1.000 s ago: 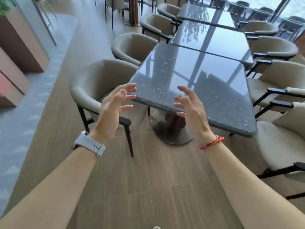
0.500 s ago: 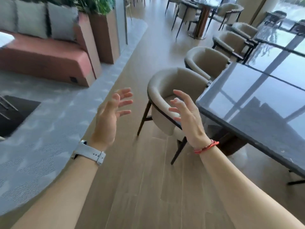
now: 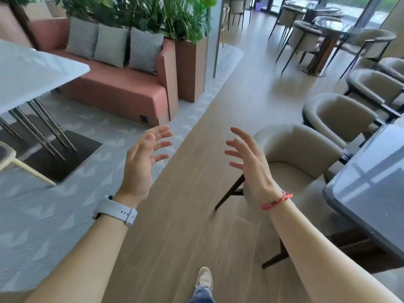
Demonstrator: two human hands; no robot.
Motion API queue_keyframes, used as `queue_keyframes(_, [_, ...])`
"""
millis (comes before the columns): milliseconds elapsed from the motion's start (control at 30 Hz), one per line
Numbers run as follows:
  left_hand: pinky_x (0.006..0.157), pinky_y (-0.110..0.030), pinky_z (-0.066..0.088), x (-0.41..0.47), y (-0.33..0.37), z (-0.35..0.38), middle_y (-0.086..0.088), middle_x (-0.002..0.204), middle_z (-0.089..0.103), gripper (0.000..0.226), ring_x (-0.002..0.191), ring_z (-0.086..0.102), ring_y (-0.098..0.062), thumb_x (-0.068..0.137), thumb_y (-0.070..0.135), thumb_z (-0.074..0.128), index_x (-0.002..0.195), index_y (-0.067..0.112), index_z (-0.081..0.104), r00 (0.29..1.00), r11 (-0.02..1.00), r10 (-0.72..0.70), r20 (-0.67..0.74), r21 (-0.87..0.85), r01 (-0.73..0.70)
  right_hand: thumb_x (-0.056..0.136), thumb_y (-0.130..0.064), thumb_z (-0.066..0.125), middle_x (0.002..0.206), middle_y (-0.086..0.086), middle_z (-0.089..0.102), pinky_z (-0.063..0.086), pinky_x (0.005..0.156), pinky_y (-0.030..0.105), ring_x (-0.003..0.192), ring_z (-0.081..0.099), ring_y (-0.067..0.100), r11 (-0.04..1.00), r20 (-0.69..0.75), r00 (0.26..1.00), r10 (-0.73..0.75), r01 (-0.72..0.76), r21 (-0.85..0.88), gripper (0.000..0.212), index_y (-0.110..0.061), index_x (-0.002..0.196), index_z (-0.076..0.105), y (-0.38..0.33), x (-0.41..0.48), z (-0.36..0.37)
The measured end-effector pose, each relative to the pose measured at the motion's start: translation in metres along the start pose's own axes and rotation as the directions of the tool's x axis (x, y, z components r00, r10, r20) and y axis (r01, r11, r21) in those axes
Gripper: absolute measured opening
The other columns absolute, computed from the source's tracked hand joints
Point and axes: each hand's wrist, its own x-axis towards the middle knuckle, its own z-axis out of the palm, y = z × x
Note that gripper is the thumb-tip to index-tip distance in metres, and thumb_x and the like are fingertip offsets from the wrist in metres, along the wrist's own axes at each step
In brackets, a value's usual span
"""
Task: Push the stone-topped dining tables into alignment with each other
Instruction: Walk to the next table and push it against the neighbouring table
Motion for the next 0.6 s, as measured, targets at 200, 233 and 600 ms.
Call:
queue_keyframes(200, [0.099,-0.052,0.051,0.120,-0.010,0.014,-0.005,0.128,0.070,0.054,0.118,0.065,-0.028,0.088,0.061,0.045,0.122,0.027,0.069,1.000,0.999,0.006,-0.013,0.040,-0.006,0.089,-0.053,0.050,0.127,-0.002,0.065,0.052,0.102,0.047,0.111,0.066,0.014,1.000,0.023,1.000,-0.002,0.001,0.023,0.037,-0.049,0.125,0.057,-0.007,0.122,0.002])
queue_keyframes(233, [0.099,-0.052,0.051,0.141,-0.011,0.016,-0.005,0.127,0.070,0.052,0.118,0.065,-0.028,0.089,0.061,0.044,0.122,0.029,0.069,1.000,0.999,0.012,-0.011,0.043,-0.012,0.089,-0.054,0.050,0.126,-0.003,0.065,0.052,0.102,0.047,0.111,0.066,0.013,1.000,0.021,1.000,-0.007,0.006,0.023,0.036,-0.050,0.124,0.057,-0.010,0.143,0.001])
queue_keyframes(600, [0.096,-0.051,0.051,0.332,-0.068,-0.003,-0.011,0.129,0.069,0.052,0.118,0.065,-0.030,0.090,0.059,0.046,0.121,0.026,0.070,0.999,1.000,-0.024,0.034,0.000,0.024,0.090,-0.053,0.050,0.125,-0.002,0.065,0.054,0.099,0.043,0.110,0.067,0.014,1.000,-0.019,1.000,0.022,-0.022,-0.007,0.036,-0.047,0.124,0.059,0.005,0.327,0.038])
